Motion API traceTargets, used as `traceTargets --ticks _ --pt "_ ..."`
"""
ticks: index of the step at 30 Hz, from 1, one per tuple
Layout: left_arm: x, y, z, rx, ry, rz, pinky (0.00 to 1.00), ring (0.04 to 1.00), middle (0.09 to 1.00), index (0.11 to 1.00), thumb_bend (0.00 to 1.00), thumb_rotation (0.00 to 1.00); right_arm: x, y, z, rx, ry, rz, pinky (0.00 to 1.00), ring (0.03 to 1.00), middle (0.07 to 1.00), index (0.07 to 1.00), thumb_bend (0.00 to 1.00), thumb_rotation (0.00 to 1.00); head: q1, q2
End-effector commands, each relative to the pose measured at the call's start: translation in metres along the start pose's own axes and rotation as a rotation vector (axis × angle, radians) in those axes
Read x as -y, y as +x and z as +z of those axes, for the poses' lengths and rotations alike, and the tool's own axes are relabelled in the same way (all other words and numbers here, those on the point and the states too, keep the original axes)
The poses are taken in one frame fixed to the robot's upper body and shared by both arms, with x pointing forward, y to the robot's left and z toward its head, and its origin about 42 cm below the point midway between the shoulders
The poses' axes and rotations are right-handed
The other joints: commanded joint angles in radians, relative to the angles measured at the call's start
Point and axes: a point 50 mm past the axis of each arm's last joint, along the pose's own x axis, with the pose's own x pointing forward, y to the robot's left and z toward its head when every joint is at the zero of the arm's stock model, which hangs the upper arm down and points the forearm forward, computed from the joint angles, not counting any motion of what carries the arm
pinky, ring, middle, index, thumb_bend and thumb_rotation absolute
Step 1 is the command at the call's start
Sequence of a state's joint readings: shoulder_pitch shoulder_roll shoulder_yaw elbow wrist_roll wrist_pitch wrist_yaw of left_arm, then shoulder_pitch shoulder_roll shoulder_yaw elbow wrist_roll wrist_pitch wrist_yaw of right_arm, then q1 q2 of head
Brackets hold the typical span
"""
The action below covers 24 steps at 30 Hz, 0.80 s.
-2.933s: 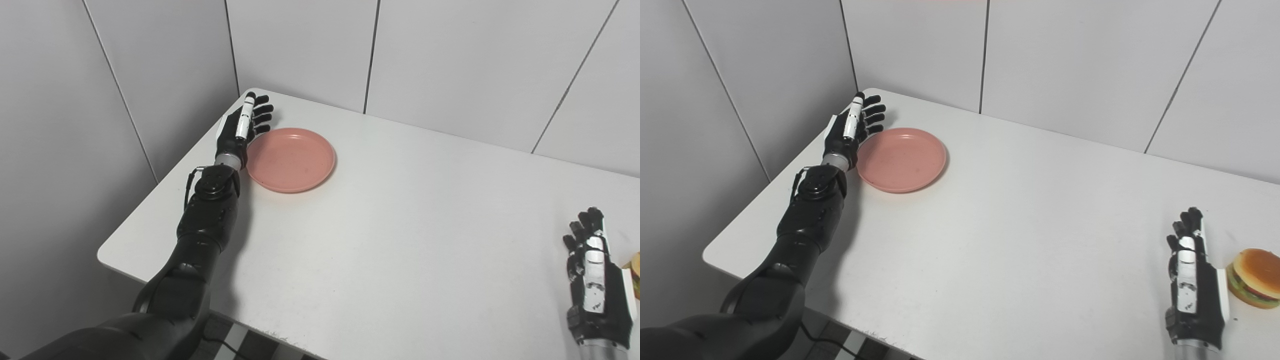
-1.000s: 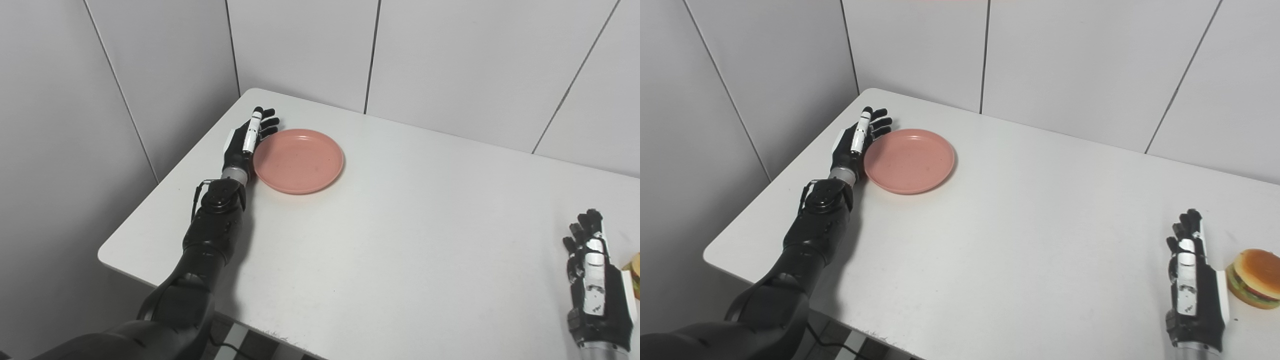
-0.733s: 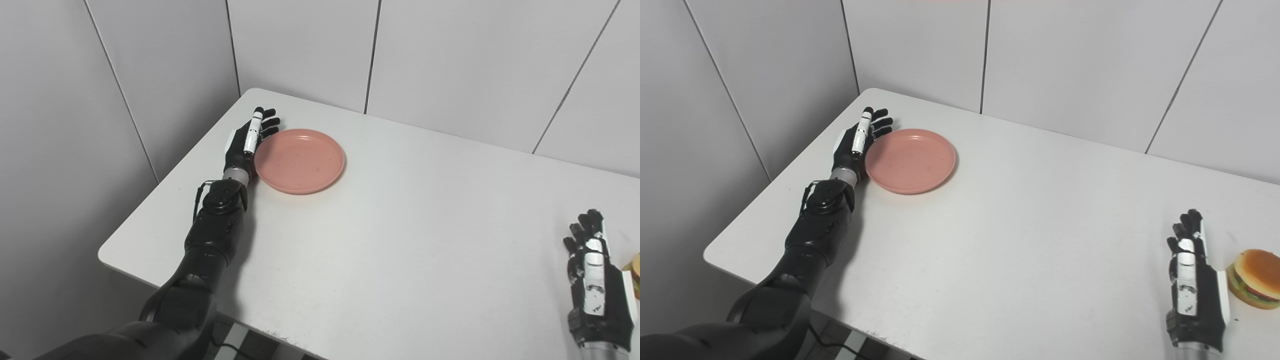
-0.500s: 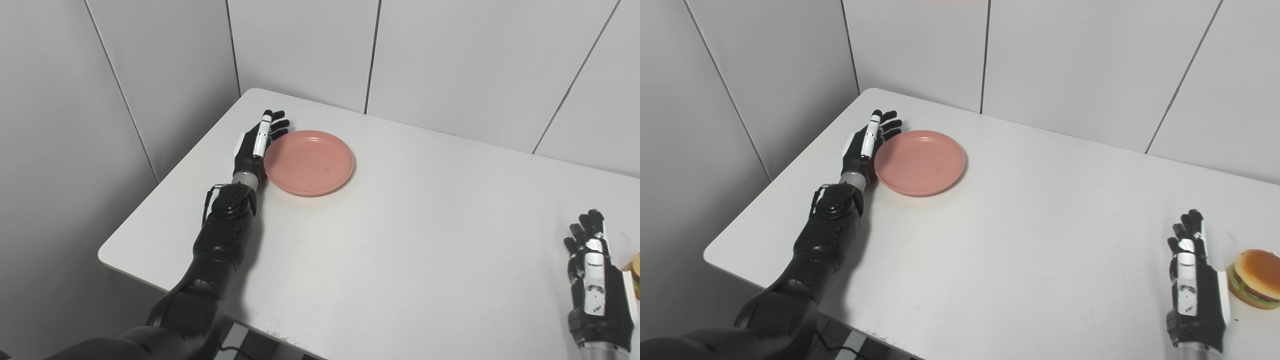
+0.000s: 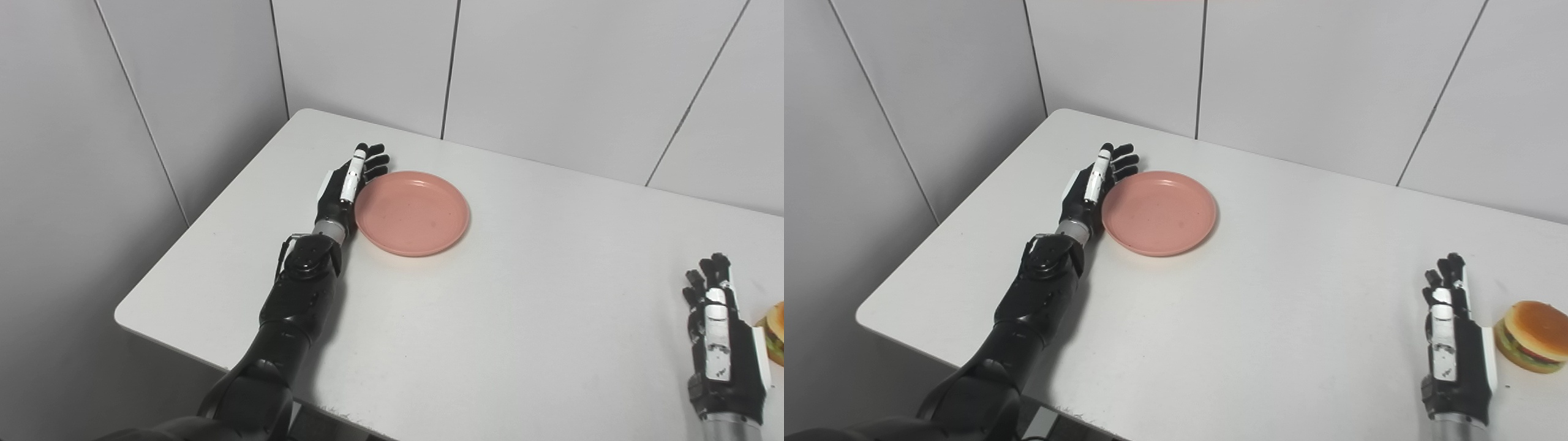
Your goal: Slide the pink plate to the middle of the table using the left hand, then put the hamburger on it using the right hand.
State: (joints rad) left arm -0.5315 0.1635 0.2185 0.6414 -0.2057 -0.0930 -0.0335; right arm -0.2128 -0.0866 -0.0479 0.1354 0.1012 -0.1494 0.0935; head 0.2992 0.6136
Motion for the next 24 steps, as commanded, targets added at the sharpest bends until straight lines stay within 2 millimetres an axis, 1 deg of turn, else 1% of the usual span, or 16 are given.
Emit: traceTargets --ticks 1,4,5,6,7,9,10,11,12,15,17,18,19,20,21,24 --pt "0.011 0.007 0.009 0.024 -0.009 -0.063 0.83 0.847 0.819 0.783 0.47 1.00 -0.006 0.004 0.001 0.012 0.022 0.001 1.00 0.975 0.992 1.000 0.54 0.93 -0.029 0.006" --pt "0.019 0.006 0.008 0.024 -0.024 -0.080 0.82 0.842 0.815 0.777 0.47 1.00 -0.010 0.005 0.000 0.004 0.035 0.007 1.00 0.979 0.999 1.000 0.58 0.92 -0.079 0.017" --pt "0.023 0.004 0.008 0.023 -0.027 -0.081 0.81 0.839 0.811 0.771 0.46 1.00 -0.013 0.005 0.000 0.004 0.048 0.008 1.00 0.984 1.000 1.000 0.60 0.90 -0.088 0.018" --pt "0.026 0.003 0.008 0.022 -0.028 -0.082 0.81 0.836 0.807 0.768 0.45 1.00 -0.016 0.006 0.000 0.005 0.059 0.007 1.00 0.988 1.000 1.000 0.60 0.89 -0.115 0.022" --pt "0.029 0.002 0.007 0.019 -0.026 -0.084 0.80 0.832 0.804 0.765 0.45 1.00 -0.019 0.005 0.000 0.008 0.055 0.005 1.00 0.988 1.000 1.000 0.61 0.88 -0.120 0.023" --pt "0.033 0.000 0.004 0.015 -0.017 -0.091 0.80 0.824 0.797 0.761 0.45 1.00 -0.023 0.005 0.003 0.009 0.054 0.003 1.00 0.983 1.000 1.000 0.60 0.88 -0.146 0.027" --pt "0.035 -0.001 0.003 0.014 -0.011 -0.093 0.80 0.822 0.796 0.761 0.45 1.00 -0.024 0.004 0.003 0.008 0.054 0.000 1.00 0.978 1.000 1.000 0.59 0.87 -0.171 0.030" --pt "0.037 -0.002 0.002 0.013 -0.006 -0.094 0.79 0.814 0.790 0.756 0.45 1.00 -0.026 0.004 0.004 0.006 0.053 -0.001 0.99 0.972 0.998 1.000 0.59 0.88 -0.171 0.030" --pt "0.039 -0.003 0.001 0.011 0.000 -0.097 0.77 0.806 0.785 0.753 0.45 1.00 -0.027 0.004 0.004 0.005 0.051 -0.003 0.98 0.967 0.996 1.000 0.58 0.88 -0.196 0.033" --pt "0.048 -0.007 -0.001 -0.018 -0.023 -0.108 0.77 0.805 0.786 0.757 0.45 1.00 -0.033 0.004 0.005 0.000 0.030 -0.002 0.96 0.960 0.992 1.000 0.58 0.89 -0.235 0.037" --pt "0.053 -0.010 -0.003 -0.035 -0.023 -0.116 0.77 0.796 0.781 0.756 0.44 1.00 -0.037 0.005 0.007 -0.005 0.037 0.001 0.97 0.970 0.998 1.000 0.58 0.89 -0.268 0.041" --pt "0.055 -0.011 -0.004 -0.042 -0.024 -0.125 0.77 0.794 0.781 0.757 0.43 1.00 -0.038 0.005 0.006 -0.006 0.030 0.003 0.98 0.976 0.999 1.000 0.57 0.89 -0.273 0.042" --pt "0.056 -0.012 -0.005 -0.045 -0.024 -0.133 0.77 0.794 0.782 0.758 0.42 1.00 -0.039 0.006 0.006 -0.007 0.020 0.004 0.97 0.976 1.000 1.000 0.57 0.91 -0.297 0.042" --pt "0.057 -0.013 -0.006 -0.047 -0.024 -0.141 0.77 0.795 0.784 0.760 0.42 1.00 -0.041 0.006 0.006 -0.010 0.014 0.005 0.98 0.977 1.000 1.000 0.57 0.92 -0.300 0.042" --pt "0.058 -0.014 -0.008 -0.048 -0.024 -0.147 0.77 0.797 0.785 0.761 0.41 1.00 -0.042 0.007 0.005 -0.014 0.005 0.004 0.98 0.977 1.000 1.000 0.58 0.92 -0.321 0.044" --pt "0.061 -0.017 -0.011 -0.056 -0.030 -0.160 0.78 0.801 0.787 0.761 0.41 1.00 -0.045 0.008 0.004 -0.028 -0.005 0.000 0.98 0.978 0.999 1.000 0.59 0.92 -0.339 0.044"
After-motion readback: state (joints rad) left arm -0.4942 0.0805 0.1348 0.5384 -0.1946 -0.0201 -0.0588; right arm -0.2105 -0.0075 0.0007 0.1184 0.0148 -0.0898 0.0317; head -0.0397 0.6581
